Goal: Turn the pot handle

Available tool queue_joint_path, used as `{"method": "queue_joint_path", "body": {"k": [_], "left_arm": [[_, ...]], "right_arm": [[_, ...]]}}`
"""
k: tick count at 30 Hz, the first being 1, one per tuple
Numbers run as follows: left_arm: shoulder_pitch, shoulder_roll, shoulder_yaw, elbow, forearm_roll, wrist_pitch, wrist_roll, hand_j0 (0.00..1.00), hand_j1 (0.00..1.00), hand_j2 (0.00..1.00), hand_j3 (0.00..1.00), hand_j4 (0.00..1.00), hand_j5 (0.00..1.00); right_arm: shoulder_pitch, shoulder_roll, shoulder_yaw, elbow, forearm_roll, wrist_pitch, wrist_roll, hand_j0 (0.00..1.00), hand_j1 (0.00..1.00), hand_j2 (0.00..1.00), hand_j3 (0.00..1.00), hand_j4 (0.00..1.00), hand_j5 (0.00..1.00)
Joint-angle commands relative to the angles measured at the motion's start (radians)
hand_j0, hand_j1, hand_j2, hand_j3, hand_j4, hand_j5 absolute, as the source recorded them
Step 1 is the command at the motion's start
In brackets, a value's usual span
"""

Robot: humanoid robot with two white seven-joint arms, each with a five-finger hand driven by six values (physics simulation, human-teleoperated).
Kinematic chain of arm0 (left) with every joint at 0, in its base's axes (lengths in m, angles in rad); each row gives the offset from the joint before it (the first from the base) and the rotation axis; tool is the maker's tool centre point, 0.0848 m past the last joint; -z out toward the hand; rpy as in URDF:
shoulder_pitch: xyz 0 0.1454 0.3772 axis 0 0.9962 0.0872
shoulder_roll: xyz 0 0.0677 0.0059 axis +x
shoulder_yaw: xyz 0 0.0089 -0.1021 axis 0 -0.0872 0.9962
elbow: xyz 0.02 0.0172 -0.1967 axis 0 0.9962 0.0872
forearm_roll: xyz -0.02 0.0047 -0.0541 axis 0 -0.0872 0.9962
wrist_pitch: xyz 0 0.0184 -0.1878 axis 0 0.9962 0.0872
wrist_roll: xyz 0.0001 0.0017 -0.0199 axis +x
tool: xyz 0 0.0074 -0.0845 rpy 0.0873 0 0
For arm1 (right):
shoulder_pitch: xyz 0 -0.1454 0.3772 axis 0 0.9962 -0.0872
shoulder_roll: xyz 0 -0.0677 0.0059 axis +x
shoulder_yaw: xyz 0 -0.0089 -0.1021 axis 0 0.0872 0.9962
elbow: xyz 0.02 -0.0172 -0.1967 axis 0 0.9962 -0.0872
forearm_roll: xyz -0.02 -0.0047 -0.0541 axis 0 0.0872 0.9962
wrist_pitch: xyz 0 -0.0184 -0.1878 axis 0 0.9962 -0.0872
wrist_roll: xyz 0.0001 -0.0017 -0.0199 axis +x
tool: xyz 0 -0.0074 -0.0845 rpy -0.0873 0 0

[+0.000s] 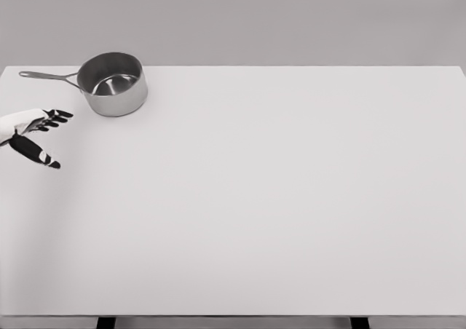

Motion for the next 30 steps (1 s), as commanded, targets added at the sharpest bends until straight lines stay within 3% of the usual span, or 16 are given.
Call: {"method": "queue_joint_path", "body": {"k": [1, 3, 4, 7, 10, 13, 17, 20, 30], "left_arm": [[0.011, 0.056, 0.046, -0.118, 0.049, -0.009, 0.000, 1.00, 1.00, 1.00, 1.00, 1.00, 1.00], [0.095, 0.068, 0.132, -0.205, 0.051, -0.031, 0.000, 1.00, 1.00, 1.00, 1.00, 1.00, 1.00], [0.180, 0.086, 0.204, -0.276, 0.054, -0.038, 0.000, 1.00, 1.00, 1.00, 1.00, 1.00, 1.00], [0.301, 0.086, 0.343, -0.391, 0.060, -0.117, 0.000, 1.00, 1.00, 1.00, 1.00, 1.00, 1.00], [0.361, 0.086, 0.449, -0.443, 0.106, -0.267, 0.000, 1.00, 1.00, 1.00, 1.00, 1.00, 1.00], [0.364, 0.072, 0.472, -0.443, 0.137, -0.475, 0.000, 1.00, 1.00, 1.00, 1.00, 1.00, 1.00], [0.353, -0.033, 0.486, -0.443, 0.163, -0.759, 0.000, 1.00, 1.00, 1.00, 1.00, 1.00, 1.00], [0.355, -0.093, 0.482, -0.443, 0.163, -0.785, 0.000, 1.00, 1.00, 1.00, 1.00, 1.00, 1.00], [0.364, -0.096, 0.474, -0.443, 0.163, -0.782, 0.000, 1.00, 1.00, 1.00, 1.00, 1.00, 1.00]], "right_arm": [[0.000, 0.000, 0.000, 0.000, 0.000, 0.000, 0.000, 1.00, 1.00, 1.00, 1.00, 1.00, 1.00], [0.000, 0.000, 0.000, 0.000, 0.000, 0.000, 0.000, 1.00, 1.00, 1.00, 1.00, 1.00, 1.00], [0.000, 0.000, 0.000, 0.000, 0.000, 0.000, 0.000, 1.00, 1.00, 1.00, 1.00, 1.00, 1.00], [0.000, 0.000, -0.001, 0.000, 0.000, 0.000, 0.000, 1.00, 1.00, 1.00, 1.00, 1.00, 1.00], [0.000, 0.000, 0.000, 0.000, 0.000, 0.000, 0.000, 1.00, 1.00, 1.00, 1.00, 1.00, 1.00], [0.000, 0.000, 0.000, 0.000, 0.000, 0.000, 0.000, 1.00, 1.00, 1.00, 1.00, 1.00, 1.00], [0.000, 0.000, 0.000, 0.000, 0.000, 0.000, 0.000, 1.00, 1.00, 1.00, 1.00, 1.00, 1.00], [0.000, 0.000, 0.000, 0.000, 0.000, 0.000, 0.000, 1.00, 1.00, 1.00, 1.00, 1.00, 1.00], [0.000, 0.000, 0.000, 0.000, 0.000, 0.000, 0.000, 1.00, 1.00, 1.00, 1.00, 1.00, 1.00]]}}
